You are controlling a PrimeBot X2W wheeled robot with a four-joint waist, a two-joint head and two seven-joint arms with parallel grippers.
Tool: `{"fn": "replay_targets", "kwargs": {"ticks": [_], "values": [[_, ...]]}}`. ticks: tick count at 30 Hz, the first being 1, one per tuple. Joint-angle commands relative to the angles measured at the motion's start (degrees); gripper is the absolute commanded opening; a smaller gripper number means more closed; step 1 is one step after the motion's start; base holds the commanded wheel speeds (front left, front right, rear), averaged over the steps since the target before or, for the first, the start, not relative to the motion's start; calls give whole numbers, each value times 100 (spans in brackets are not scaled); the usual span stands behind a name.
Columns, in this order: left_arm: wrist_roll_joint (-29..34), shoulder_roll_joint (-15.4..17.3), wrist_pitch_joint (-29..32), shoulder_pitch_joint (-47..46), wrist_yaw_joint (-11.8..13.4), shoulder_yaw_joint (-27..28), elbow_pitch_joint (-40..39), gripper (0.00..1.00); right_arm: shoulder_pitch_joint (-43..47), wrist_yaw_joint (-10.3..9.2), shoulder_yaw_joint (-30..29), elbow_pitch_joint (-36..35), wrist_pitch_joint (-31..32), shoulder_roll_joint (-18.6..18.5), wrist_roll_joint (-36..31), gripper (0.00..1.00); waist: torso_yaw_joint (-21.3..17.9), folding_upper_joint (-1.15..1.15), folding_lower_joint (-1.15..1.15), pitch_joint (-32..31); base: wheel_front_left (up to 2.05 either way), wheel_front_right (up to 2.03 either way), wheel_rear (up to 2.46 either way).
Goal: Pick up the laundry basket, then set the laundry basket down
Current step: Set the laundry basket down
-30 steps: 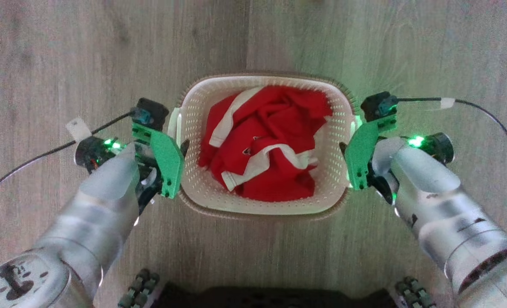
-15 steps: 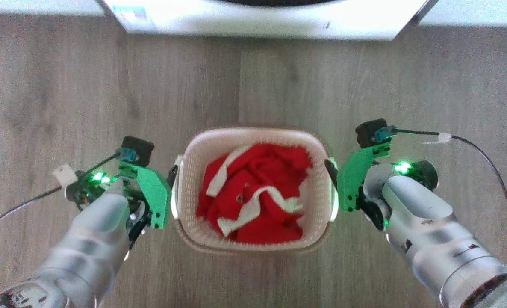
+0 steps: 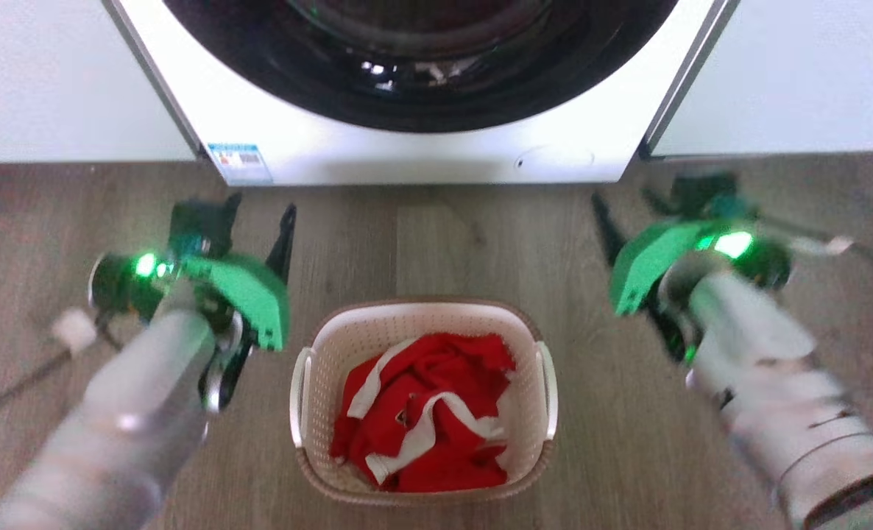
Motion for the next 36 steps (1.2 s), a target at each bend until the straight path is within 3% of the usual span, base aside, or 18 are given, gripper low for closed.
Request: {"fn": "replay_targets", "kwargs": {"ticks": [1,4,9,13,19,24,27,36], "values": [[237,325,-53,195,203,453,-396,100,-114,24,-302,-470,-73,-93,-459,100,-78,0,0,-162,0,0,0],[713,490,-54,665,529,1047,-1184,100,248,24,-1086,-1321,-75,-65,-1210,100,-132,0,0,-297,0,0,0],[1498,608,-54,1385,757,1873,-2489,100,1169,24,-2077,-3006,-76,100,-2244,100,-118,0,0,-412,0,0,0],[1966,501,-54,1942,796,2388,-3268,100,1877,24,-2362,-3977,-77,139,-2576,100,-83,0,0,-486,0,0,0],[2402,92,-54,2776,797,3042,-3865,100,2668,24,-2226,-4728,-77,144,-2464,100,-94,0,0,-573,0,0,0],[2560,-401,-54,3362,658,3659,-4023,100,3195,24,-2151,-4975,-77,144,-2519,100,-108,0,0,-672,0,0,0],[2660,-719,-54,3645,413,3979,-4100,100,3492,24,-2179,-5071,-77,145,-2482,100,-107,0,0,-728,0,0,0],[3266,-1258,-54,4090,-83,4505,-4183,100,3826,24,-2326,-5258,-77,145,-2291,100,-143,0,0,-801,0,0,0]]}}
